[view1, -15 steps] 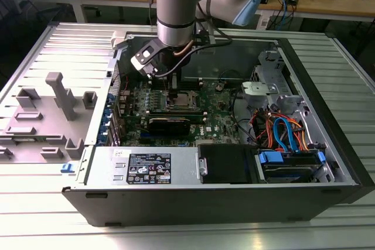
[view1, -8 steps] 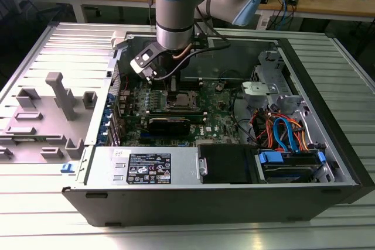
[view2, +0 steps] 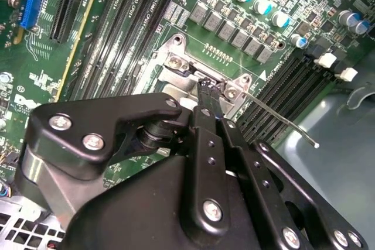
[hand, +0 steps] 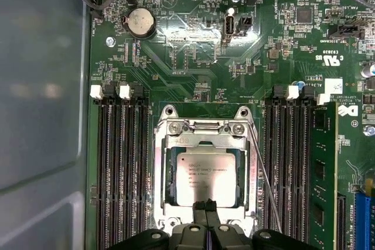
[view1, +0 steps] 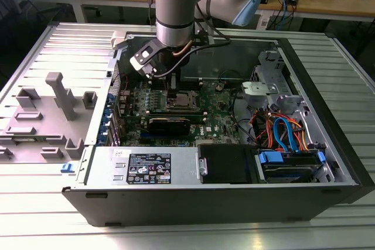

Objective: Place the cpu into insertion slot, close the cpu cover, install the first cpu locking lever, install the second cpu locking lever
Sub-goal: 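Close the cpu cover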

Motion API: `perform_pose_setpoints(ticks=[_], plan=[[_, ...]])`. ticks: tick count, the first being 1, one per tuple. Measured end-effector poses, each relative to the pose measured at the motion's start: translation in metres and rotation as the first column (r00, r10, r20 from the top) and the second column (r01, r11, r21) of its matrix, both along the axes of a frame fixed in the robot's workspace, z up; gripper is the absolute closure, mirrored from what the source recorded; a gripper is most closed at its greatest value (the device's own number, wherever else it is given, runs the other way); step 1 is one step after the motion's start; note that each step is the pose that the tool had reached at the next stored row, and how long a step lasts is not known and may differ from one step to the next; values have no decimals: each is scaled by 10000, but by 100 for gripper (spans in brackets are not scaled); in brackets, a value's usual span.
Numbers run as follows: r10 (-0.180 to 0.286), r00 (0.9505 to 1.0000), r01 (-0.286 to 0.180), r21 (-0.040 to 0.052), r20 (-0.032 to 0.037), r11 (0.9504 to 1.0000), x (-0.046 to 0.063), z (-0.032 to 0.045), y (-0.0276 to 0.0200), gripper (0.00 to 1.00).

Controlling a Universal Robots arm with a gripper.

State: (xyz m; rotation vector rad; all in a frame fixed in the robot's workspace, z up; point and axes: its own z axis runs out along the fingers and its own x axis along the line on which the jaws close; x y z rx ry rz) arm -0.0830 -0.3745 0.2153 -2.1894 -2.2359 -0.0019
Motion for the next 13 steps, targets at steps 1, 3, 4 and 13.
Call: perform_pose_setpoints(ticks=[1,3,4,13], plan=[[0,10000,0,0,0,10000,0,0,0,89],[-1,10000,1,-2,-2,10000,3,1,0,89],[0,10000,0,-3,-2,10000,13,-1,-1,89],[0,10000,0,-26,-11,10000,152,-7,16,89]])
